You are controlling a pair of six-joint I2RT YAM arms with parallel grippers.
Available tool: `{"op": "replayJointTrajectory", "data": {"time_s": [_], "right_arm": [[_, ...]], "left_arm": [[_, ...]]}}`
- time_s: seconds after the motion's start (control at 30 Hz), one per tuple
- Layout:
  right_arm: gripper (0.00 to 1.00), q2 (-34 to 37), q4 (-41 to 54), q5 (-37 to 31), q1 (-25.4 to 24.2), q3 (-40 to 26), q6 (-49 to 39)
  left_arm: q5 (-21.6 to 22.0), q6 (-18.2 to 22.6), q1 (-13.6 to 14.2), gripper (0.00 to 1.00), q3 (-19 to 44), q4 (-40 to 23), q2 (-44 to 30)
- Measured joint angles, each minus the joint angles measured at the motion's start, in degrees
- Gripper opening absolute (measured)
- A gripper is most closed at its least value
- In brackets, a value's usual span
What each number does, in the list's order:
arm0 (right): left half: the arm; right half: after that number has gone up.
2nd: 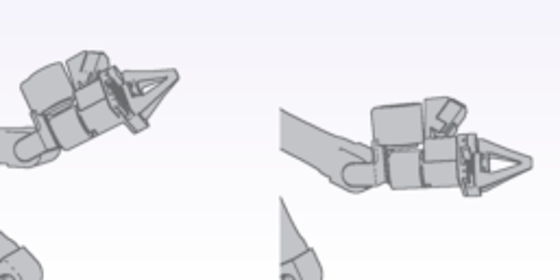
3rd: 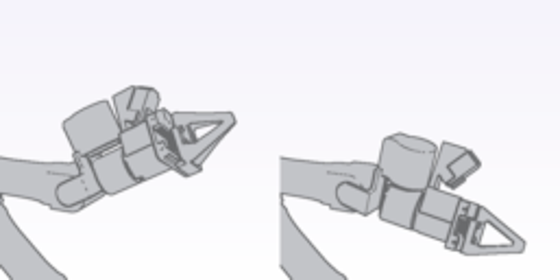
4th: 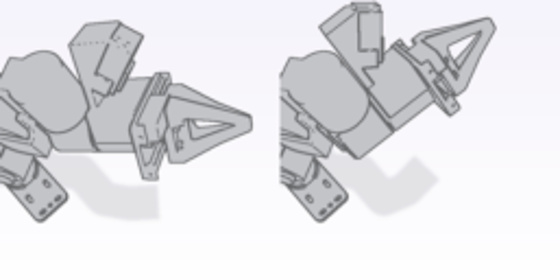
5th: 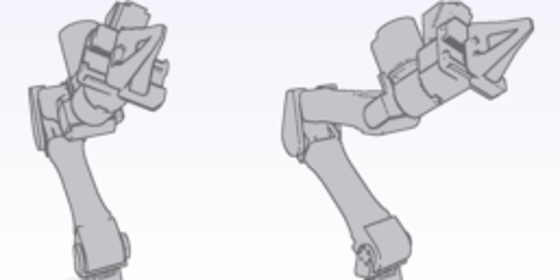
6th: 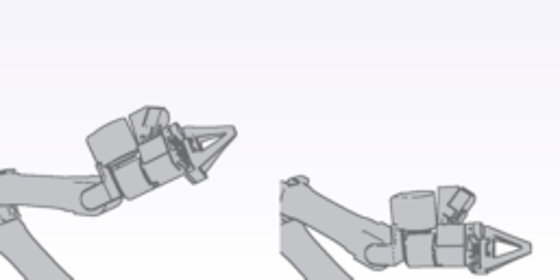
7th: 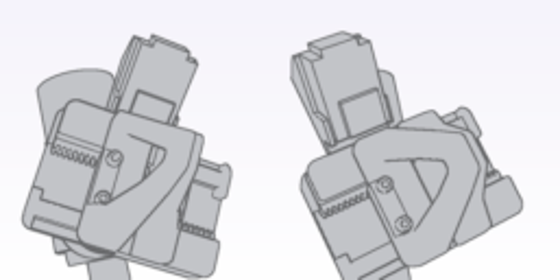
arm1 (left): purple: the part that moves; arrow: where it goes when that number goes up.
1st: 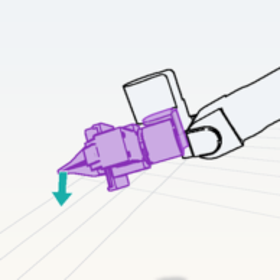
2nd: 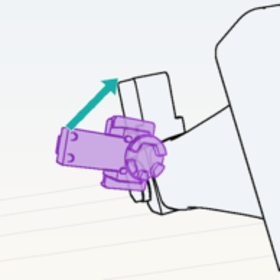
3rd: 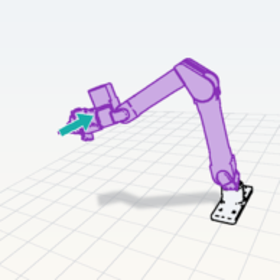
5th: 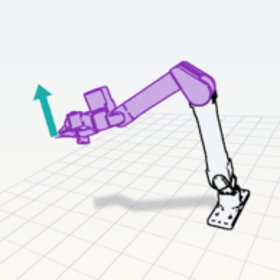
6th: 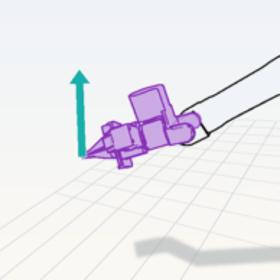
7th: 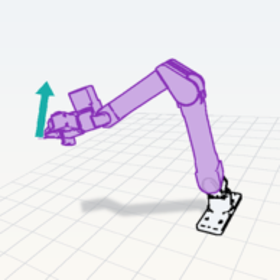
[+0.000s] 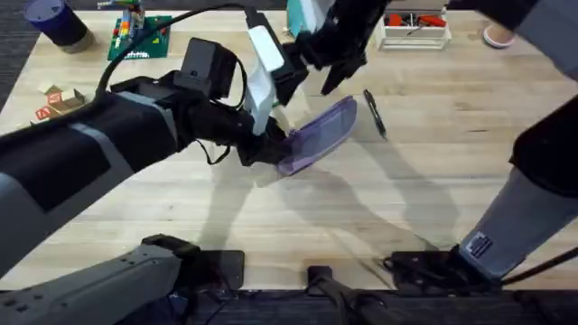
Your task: Unzip the bag, pick up the pens from the table one at a time and place them inside, then zip the bag closed.
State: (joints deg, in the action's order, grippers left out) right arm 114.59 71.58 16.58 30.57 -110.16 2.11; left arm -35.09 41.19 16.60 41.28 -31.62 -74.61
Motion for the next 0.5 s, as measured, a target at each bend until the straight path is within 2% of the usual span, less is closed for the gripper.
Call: {"op": "replayJointTrajectory", "data": {"time_s": [0.17, 0.2, 0.23, 0.37, 0.4, 0.5], "right_arm": [[0.996, 0.00, 0.95, -4.99, -1.69, -3.47, 0.00], [0.996, -0.11, 0.97, -5.58, -1.93, -3.71, 0.00], [0.996, -0.15, 1.14, -6.24, -2.14, -3.87, -0.02], [0.996, -0.52, 1.73, -7.57, -2.53, -4.09, -0.02], [0.996, -0.59, 1.76, -7.69, -2.53, -4.12, -0.02], [0.996, -0.61, 1.78, -8.02, -2.51, -4.12, -0.21]], "left_arm": [[0.00, 0.02, 0.00, 0.044, 0.00, 0.02, -0.02], [0.00, 0.22, 0.00, 0.093, 0.00, 0.04, -0.02], [-0.03, 0.29, 0.00, 0.207, 0.00, 0.01, -0.01], [-0.02, 0.42, -0.01, 0.850, 0.00, 0.11, -0.02], [0.00, 0.26, -0.02, 0.948, 0.00, 0.07, -0.02], [-0.02, 0.40, 0.00, 0.992, 0.00, -0.15, -0.02]]}}
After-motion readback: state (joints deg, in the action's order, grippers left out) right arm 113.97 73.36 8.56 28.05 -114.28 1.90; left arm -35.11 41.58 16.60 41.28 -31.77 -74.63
